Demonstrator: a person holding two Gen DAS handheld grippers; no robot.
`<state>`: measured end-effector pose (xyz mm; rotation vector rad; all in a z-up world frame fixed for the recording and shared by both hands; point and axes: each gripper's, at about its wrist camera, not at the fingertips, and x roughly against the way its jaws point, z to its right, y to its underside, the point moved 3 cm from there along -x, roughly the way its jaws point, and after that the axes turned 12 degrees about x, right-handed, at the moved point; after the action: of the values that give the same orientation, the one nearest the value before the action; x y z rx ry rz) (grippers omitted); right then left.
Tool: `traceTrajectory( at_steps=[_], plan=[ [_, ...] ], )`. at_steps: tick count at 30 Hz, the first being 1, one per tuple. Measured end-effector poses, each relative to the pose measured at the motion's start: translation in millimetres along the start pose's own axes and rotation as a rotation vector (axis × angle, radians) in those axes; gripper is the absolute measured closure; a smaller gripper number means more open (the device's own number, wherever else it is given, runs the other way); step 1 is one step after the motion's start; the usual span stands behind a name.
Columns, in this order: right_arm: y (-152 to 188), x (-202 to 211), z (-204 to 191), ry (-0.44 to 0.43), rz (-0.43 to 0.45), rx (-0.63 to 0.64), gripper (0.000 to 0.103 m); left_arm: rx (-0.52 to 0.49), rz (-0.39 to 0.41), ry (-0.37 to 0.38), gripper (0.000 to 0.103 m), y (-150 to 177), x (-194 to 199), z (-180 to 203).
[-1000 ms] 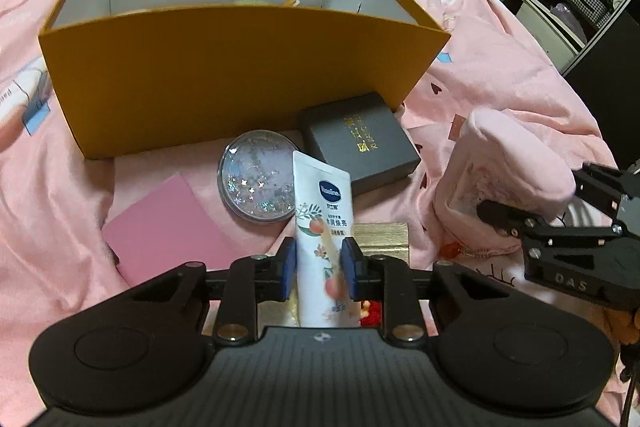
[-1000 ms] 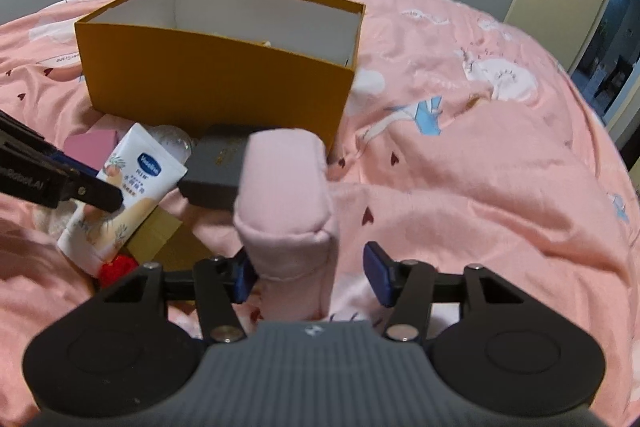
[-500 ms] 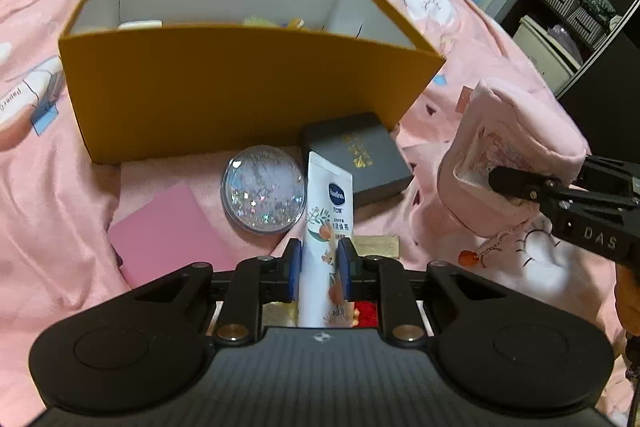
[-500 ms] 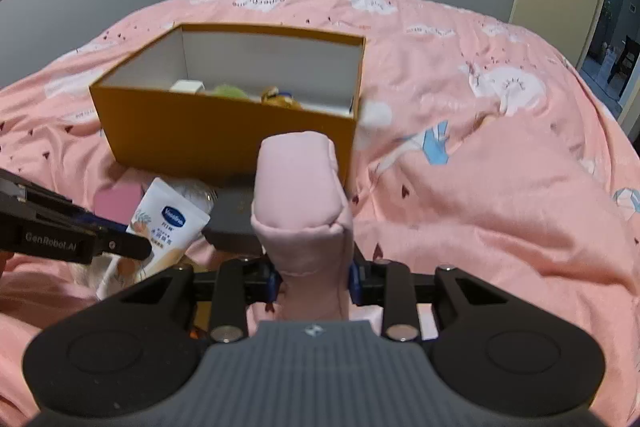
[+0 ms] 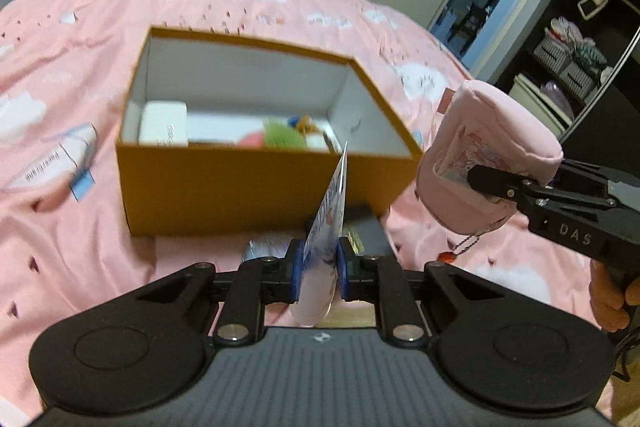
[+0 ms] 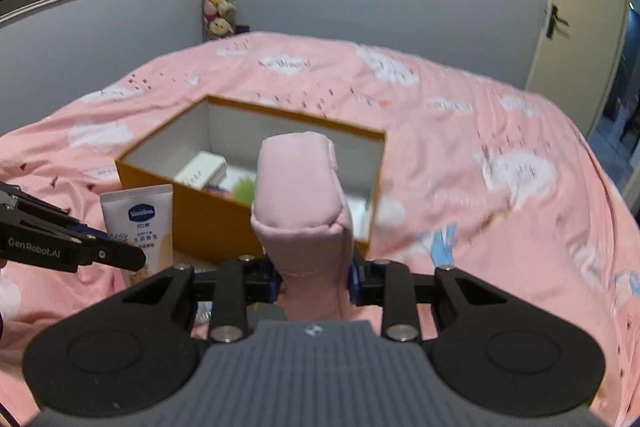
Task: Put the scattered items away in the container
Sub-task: 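Lift the lotion tube and pink pouch over the orange box with both grippers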
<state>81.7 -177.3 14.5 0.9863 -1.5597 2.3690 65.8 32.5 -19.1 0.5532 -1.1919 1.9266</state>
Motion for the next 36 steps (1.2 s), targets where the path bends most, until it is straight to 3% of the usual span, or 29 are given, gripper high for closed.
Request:
traceTrajectory(
  at_steps=[11, 17, 21, 25, 36],
  plan=[
    [-54.1, -7.6, -2.2, -0.080, 0.119, 0.034, 0.070, -0.026, 0.132, 0.013, 0.084, -58.7, 31.6, 1.8],
    [-86.3, -39.3, 4.7, -0.189, 0.132, -0.063, 0.070, -0.037, 0.189, -0.036, 0.084, -96.3, 39.8, -6.8],
    [-101.6, -75.1, 10.9, -0.291, 0.100, -0.172, 0.070, -0.049, 0.193, -0.070, 0.084, -117.0, 32.5, -13.1],
    [-109.1, -118.9, 13.8, -0.415, 0.027, -0.291, 0.070, -0.050, 0.136, -0.090, 0.084, -129.1, 14.7, -23.5],
    [-95.4, -210.1, -3.5, -0.697, -0.228, -0.396, 0.070, -0.066, -0.001, -0.151, 0.084, -146.9, -17.5, -48.0]
  ],
)
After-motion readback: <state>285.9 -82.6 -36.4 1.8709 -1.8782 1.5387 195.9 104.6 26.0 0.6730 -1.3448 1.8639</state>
